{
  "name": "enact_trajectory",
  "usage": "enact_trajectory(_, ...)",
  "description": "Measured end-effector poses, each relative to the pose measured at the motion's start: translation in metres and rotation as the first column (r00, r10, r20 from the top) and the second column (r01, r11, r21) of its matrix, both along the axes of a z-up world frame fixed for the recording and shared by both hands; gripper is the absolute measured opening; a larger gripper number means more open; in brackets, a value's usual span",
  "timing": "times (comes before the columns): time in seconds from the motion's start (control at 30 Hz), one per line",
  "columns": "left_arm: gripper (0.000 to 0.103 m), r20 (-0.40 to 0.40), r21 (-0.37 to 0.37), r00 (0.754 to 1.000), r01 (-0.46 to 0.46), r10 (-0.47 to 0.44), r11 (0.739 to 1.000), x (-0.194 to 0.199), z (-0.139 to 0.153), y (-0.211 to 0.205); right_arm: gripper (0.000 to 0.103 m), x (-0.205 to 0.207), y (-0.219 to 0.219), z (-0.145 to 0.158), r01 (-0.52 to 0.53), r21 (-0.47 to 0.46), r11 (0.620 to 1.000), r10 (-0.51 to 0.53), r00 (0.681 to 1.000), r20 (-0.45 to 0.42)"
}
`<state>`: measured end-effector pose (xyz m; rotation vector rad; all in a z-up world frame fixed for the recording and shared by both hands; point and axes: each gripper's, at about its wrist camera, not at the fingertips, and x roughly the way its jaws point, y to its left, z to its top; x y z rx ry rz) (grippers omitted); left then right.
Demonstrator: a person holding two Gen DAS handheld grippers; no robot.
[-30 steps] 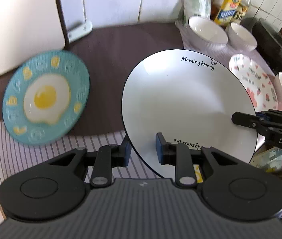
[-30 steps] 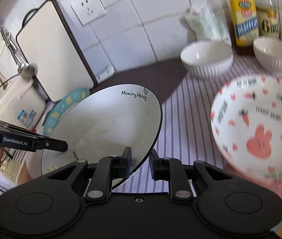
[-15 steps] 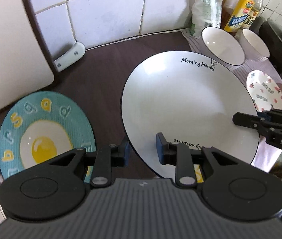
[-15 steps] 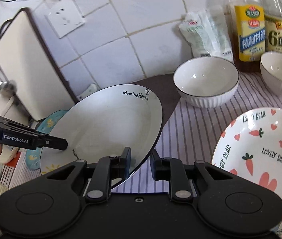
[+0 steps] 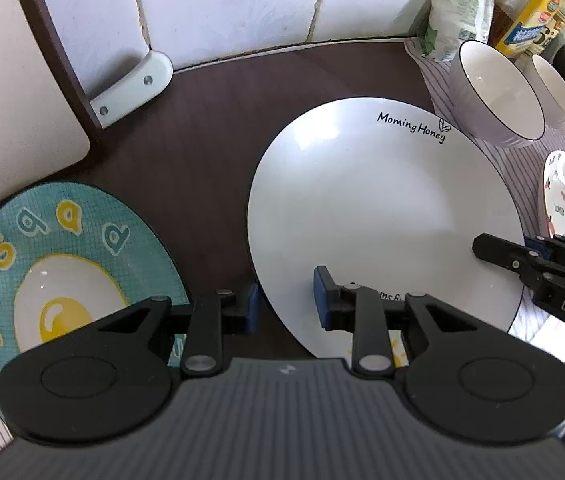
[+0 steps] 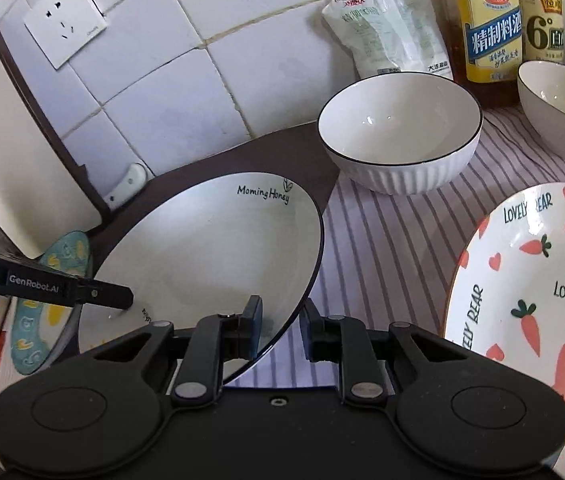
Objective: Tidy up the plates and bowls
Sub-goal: 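Lift the white plate and carry it toward the cutting board with both tools, then lower the white plate onto the mat and open both tools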
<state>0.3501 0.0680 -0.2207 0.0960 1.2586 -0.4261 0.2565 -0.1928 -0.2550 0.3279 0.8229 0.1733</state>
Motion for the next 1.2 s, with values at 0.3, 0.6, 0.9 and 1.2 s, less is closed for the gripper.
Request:
enact_trajectory(0.3,0.024,-0.071,0.052,0.993,-0.09,0.093,0.995,-0.001,-0.005,-0.007,0.026,0.006,0.005,-0.002,-0.029,-0.071,0.997,0.026,0.998,-0.051)
enact_trajectory(0.6,0.035,-0.062,0.195,0.995,-0.065,0.079,0.979,-0.025,0.02,-0.022,0.031,-0.016,0.009,0.017,0.018,-0.138,0.99,-0.022,0.999,-0.03)
enact_trajectory(0.9,0.051,0.013,0.172,1.0,0.023,-0.026,0.985,-0.068,0.09,-0.05,0.045,-0.093,-0.026,0.076,0.06,-0.062,0.996,-0.054,0.994,0.099)
enact_trajectory(1.2,0.068,0.082,0.09,0.975,0.2,-0.208,0.976,-0.12,0.148,-0.099,0.054,-0.163,-0.059,0.122,0.102,-0.03,0.994,-0.094,0.976,0.198)
